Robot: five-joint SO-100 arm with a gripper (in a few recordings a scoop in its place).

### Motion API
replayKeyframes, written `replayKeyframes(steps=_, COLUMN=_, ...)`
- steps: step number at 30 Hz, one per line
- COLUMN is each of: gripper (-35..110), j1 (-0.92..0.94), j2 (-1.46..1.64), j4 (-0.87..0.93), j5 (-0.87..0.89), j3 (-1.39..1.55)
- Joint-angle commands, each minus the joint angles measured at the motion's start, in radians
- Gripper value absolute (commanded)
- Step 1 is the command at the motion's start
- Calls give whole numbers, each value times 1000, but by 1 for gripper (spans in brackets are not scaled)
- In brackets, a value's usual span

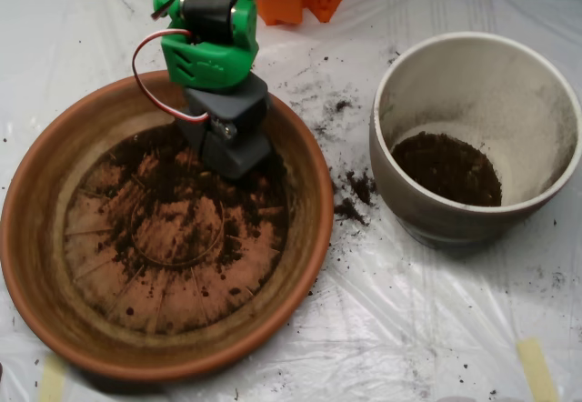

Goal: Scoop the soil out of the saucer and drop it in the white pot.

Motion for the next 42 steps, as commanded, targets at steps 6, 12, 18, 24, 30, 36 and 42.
replayKeyframes(steps=6, gripper=-1, j1=-81, j2=147, j4=-2, j5=291, j3=31)
replayKeyframes(steps=12, gripper=-1, j1=-147, j2=232, j4=60, j5=575, j3=-72)
replayKeyframes(steps=18, gripper=-1, j1=-153, j2=264, j4=140, j5=736, j3=-221)
replayKeyframes(steps=24, gripper=-1, j1=-167, j2=290, j4=229, j5=834, j3=-351)
replayKeyframes(steps=30, gripper=-1, j1=-245, j2=327, j4=334, j5=894, j3=-480)
replayKeyframes(steps=36, gripper=-1, j1=-380, j2=417, j4=394, j5=917, j3=-558)
replayKeyframes(steps=42, gripper=-1, j1=-528, j2=534, j4=376, j5=913, j3=-589)
